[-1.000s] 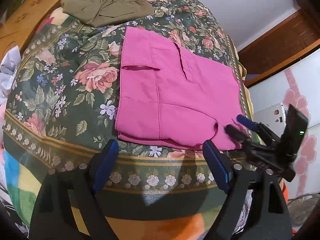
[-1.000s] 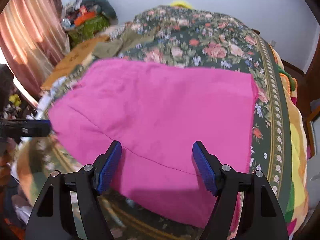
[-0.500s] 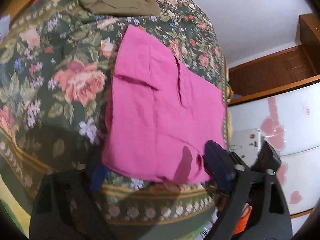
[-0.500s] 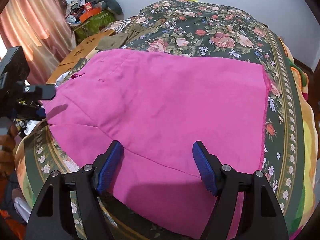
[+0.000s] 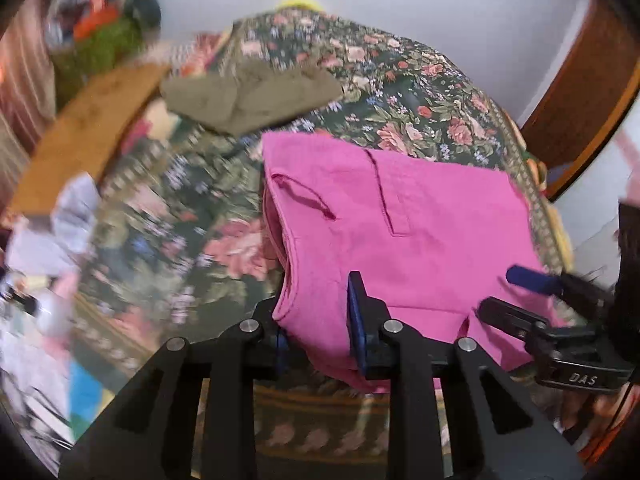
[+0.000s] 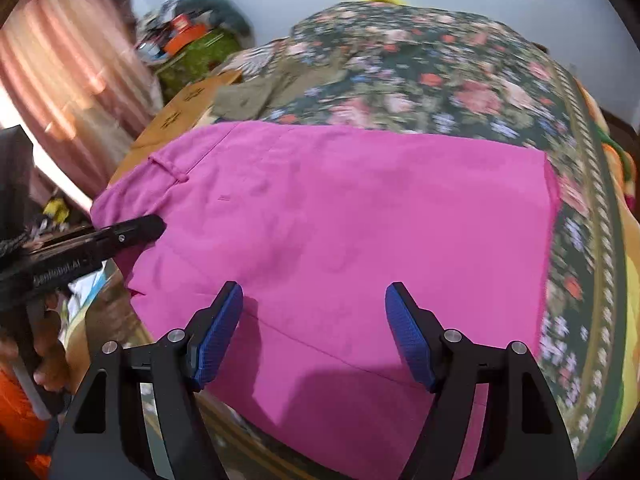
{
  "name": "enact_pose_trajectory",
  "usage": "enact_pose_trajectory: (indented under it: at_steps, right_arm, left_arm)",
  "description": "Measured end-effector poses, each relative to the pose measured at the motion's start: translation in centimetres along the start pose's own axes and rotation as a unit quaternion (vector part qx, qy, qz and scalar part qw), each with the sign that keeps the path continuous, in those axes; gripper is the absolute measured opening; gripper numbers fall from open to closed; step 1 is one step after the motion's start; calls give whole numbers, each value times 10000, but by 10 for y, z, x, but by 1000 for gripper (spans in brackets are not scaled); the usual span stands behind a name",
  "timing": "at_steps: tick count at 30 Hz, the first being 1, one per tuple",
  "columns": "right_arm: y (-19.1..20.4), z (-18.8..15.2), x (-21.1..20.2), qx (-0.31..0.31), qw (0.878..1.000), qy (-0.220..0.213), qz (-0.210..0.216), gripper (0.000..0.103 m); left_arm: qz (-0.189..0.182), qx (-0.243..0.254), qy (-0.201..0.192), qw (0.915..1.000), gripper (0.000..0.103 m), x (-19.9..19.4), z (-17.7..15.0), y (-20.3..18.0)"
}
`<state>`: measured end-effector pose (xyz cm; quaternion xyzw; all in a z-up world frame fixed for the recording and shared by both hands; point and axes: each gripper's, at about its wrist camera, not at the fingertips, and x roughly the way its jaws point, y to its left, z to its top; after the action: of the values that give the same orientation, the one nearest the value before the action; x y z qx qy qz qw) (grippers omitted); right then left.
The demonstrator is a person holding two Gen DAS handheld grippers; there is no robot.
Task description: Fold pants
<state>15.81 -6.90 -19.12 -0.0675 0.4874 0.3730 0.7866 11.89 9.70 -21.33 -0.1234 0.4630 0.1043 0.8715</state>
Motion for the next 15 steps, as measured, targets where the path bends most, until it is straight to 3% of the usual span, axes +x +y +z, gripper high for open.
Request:
enact_pose_trajectory:
  at_steps: [5, 8, 15]
  right_arm:
    - [16, -3, 12, -294, 9994, 157, -39, 70]
    - [8, -5, 4, -154, 9998, 130, -23, 70]
    - [-37, -32, -35, 272, 9978, -137, -584, 70]
  left_arm:
    - [286, 626, -435, 9967, 25, -22, -2, -15]
    - [204, 857, -688, 9937, 25, -35, 7, -26]
    - [-242, 1227, -1100, 9860, 23, -58, 41, -70]
